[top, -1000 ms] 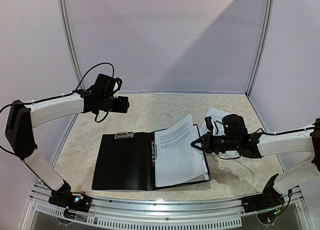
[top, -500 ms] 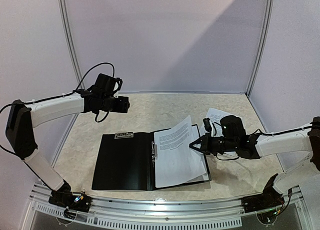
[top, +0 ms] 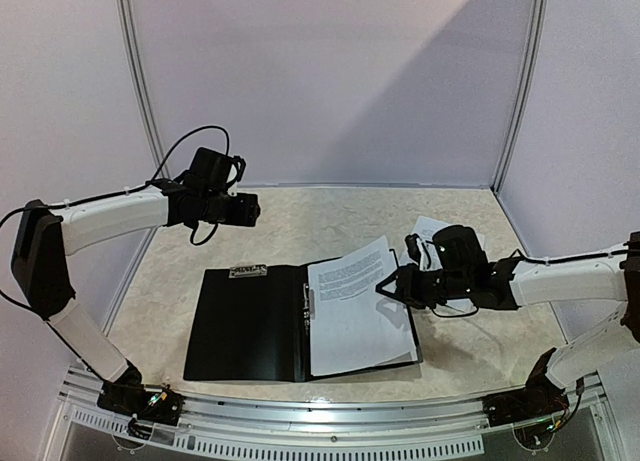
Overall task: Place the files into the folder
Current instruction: Place the file in the spring clip on the folder.
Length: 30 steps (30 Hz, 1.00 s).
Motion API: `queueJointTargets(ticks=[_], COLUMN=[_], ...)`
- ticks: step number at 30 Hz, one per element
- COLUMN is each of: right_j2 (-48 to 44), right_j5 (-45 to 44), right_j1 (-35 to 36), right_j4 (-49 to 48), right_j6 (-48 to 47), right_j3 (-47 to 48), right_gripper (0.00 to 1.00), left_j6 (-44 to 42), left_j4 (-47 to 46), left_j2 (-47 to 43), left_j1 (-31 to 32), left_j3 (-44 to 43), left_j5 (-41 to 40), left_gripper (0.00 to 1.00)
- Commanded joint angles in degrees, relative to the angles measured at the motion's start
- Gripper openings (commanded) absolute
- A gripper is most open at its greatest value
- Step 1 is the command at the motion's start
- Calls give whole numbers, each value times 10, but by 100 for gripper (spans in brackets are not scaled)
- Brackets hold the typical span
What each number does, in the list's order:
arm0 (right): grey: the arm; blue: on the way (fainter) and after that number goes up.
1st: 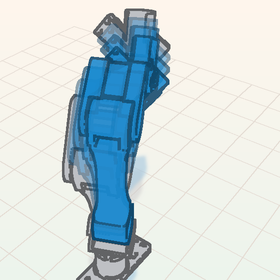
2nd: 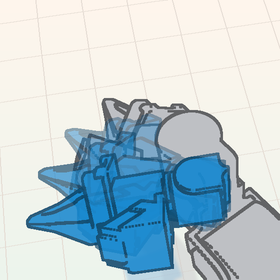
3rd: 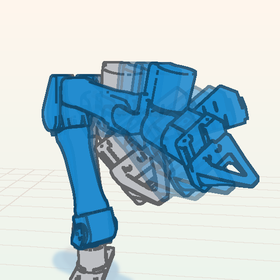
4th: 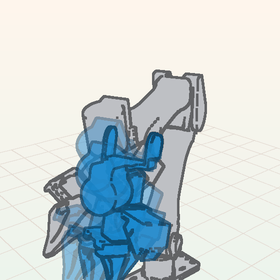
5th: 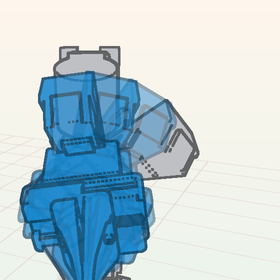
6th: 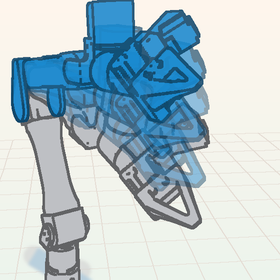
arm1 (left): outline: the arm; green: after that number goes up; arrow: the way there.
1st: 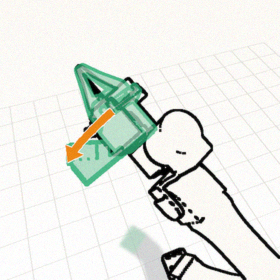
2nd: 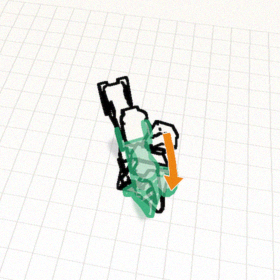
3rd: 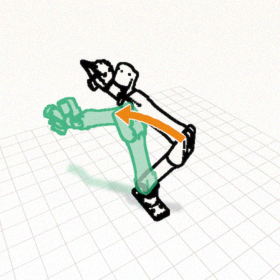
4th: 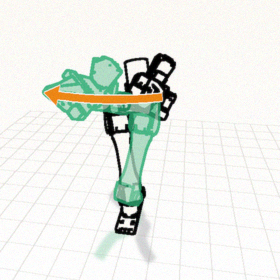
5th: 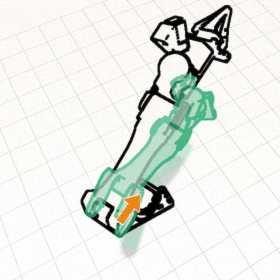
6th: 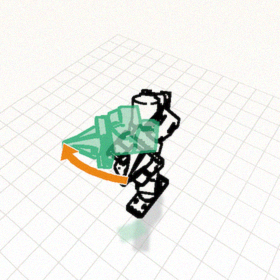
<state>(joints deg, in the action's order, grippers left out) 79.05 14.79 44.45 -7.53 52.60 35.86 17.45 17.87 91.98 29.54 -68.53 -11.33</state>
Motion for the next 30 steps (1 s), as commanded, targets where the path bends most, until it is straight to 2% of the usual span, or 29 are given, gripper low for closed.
queueJointTargets(ticks=[1, 3, 7, 11, 14, 19, 25, 28, 30], right_j2=[-1, 6, 17, 18, 5, -16, -39, -23, -6], right_j5=[-74, -82, -95, -101, -130, -187, -143, -106, -86], right_j1=[12, 17, 24, 25, 25, 26, 25, 25, 25], right_j4=[173, 222, 268, 299, 322, 350, 231, 170, 135], right_j6=[-40, -52, -63, -71, -77, -125, -220, -256, -266], right_j3=[70, 93, 112, 122, 128, 157, 148, 154, 159], right_gripper=[46, 56, 67, 75, 84, 91, 89, 82, 73], left_j6=[4, 4, 4, 5, 4, -12, -25, -18, -12], left_j4=[7, 8, 8, 9, 5, -35, -59, -64, -73], left_j2=[11, 12, 14, 19, 18, 6, 3, 9, 16], left_j1=[-9, -9, -9, -9, -9, 3, 45, 72, 89], left_j3=[-13, -13, -13, -14, -13, 6, 10, 10, 15], left_j5=[6, 6, 7, 13, 27, 89, 152, 166, 177], left_gripper=[72, 71, 72, 72, 72, 71, 71, 71, 72])
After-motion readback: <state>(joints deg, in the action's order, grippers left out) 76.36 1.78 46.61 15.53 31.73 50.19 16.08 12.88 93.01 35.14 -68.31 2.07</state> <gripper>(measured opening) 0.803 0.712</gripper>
